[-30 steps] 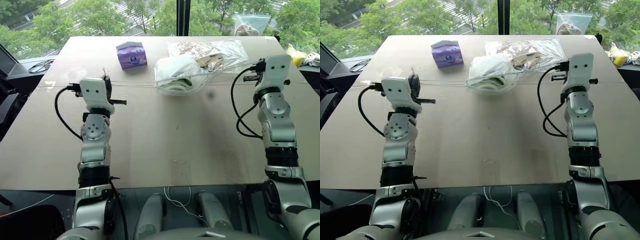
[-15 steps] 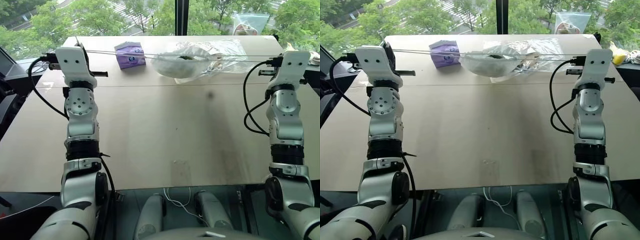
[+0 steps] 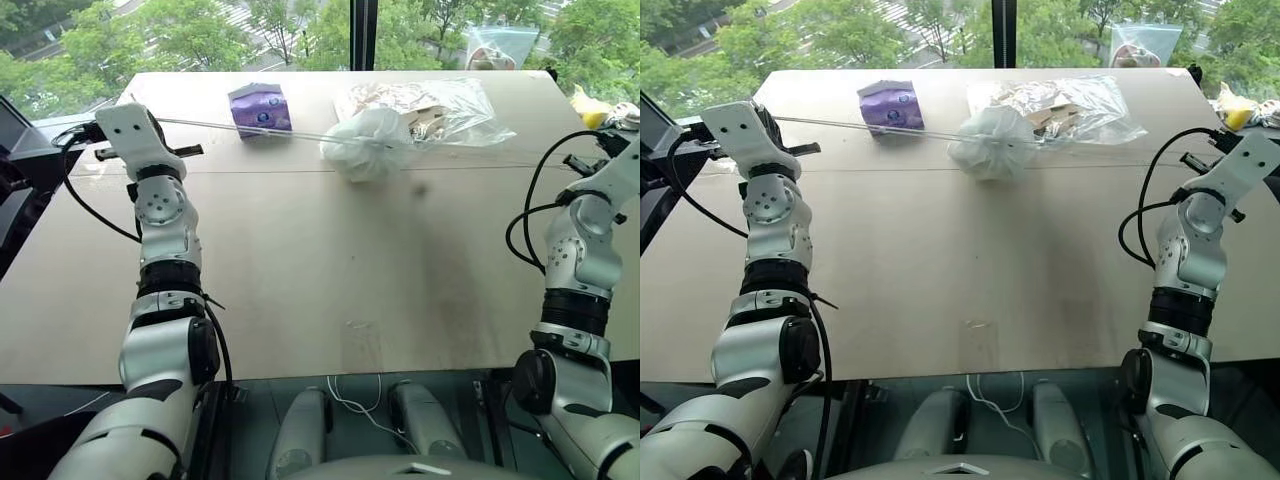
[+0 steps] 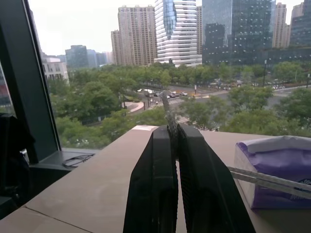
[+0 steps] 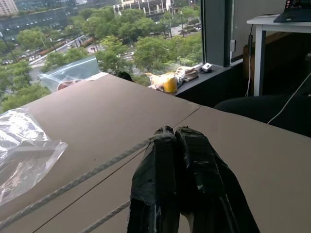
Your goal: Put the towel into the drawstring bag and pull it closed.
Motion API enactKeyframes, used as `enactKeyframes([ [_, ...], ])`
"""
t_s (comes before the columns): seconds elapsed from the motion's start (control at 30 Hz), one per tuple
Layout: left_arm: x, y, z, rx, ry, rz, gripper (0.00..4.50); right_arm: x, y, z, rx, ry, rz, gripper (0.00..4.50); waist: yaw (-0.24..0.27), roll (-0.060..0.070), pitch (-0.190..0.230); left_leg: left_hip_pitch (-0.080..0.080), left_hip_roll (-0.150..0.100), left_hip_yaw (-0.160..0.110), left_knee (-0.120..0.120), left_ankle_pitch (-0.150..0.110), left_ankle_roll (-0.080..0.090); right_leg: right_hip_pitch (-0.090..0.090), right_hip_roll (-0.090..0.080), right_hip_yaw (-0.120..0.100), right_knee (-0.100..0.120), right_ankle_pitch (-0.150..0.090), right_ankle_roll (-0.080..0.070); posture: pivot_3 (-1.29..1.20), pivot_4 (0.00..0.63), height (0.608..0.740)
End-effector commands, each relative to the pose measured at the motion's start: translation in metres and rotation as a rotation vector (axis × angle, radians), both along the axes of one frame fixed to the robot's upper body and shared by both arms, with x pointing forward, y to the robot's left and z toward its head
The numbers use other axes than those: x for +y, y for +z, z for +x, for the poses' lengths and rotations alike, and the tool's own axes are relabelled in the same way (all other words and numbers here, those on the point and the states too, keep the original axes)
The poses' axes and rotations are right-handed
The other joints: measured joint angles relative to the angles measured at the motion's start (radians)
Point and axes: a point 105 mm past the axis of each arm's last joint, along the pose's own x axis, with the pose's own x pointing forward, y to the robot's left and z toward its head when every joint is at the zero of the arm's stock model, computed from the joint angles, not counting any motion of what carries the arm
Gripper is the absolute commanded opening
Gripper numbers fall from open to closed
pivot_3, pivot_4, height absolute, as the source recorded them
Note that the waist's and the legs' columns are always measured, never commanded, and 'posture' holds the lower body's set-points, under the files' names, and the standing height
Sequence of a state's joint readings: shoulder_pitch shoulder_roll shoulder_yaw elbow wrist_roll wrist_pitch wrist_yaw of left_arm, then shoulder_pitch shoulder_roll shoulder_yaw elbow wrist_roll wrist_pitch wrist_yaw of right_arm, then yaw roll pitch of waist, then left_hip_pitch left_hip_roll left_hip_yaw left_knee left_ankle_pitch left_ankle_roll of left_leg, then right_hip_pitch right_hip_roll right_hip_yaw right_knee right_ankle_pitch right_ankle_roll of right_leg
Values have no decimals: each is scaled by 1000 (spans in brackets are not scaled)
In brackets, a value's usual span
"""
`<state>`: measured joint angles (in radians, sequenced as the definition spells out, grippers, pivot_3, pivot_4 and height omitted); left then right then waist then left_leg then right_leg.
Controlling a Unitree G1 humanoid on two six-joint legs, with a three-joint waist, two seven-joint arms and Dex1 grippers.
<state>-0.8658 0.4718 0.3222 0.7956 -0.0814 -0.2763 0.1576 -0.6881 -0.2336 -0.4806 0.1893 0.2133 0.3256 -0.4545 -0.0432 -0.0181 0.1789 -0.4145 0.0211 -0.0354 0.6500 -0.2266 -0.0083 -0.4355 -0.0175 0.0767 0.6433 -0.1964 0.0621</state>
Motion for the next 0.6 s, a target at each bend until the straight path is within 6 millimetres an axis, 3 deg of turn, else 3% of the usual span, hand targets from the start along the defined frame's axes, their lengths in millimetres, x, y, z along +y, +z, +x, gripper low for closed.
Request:
enactKeyframes([
  [0.03, 66, 16, -40, -118, 291, -104, 84, -56, -4, -39, -50, -281, 156, 0, 1, 0, 0, 0, 0, 0, 0, 0, 0, 0, 0, 0, 0, 0, 0, 0, 150, 740],
  [0.17, 64, 12, -38, -112, 297, -118, 84, -55, -3, -39, -80, -289, 198, 0, 2, 0, 0, -1, 0, 0, -2, 0, 0, -1, 0, 0, 0, 0, 0, 0, 150, 740],
  [0.33, 35, 2, -13, -60, 146, -157, 84, -29, 12, -13, -99, -75, 121, 0, 3, 0, 0, 1, 0, 0, 1, 0, 0, 1, 0, -1, 0, 0, 1, 0, 150, 740],
  [0.4, 15, 0, -2, -45, 39, -144, 84, 12, 22, 10, -76, 195, 13, 0, -1, 0, 0, 1, 0, 0, 3, 0, 0, 2, 0, 0, 0, 1, 2, 0, 150, 740],
  [0.47, -1, -4, 8, -15, -48, -137, 84, 68, 17, 24, 6, 536, -82, 0, -12, 0, 0, 1, 0, 1, 3, 1, 1, 2, 0, 1, 0, 2, 3, 0, 150, 740],
  [0.53, -13, -7, 14, 6, -124, -143, 84, 109, 3, 20, 100, 794, -154, 0, -19, 0, 0, 1, 0, 0, 2, 1, 1, 2, 1, 0, 0, 2, 2, 0, 150, 740],
  [0.6, -25, -11, 20, 34, -199, -137, 0, 138, -13, 4, 209, 1015, -281, 640, -20, 0, 0, 1, 0, -2, 0, 0, 1, 2, 1, -1, 0, 2, 2, 0, 150, 740],
])
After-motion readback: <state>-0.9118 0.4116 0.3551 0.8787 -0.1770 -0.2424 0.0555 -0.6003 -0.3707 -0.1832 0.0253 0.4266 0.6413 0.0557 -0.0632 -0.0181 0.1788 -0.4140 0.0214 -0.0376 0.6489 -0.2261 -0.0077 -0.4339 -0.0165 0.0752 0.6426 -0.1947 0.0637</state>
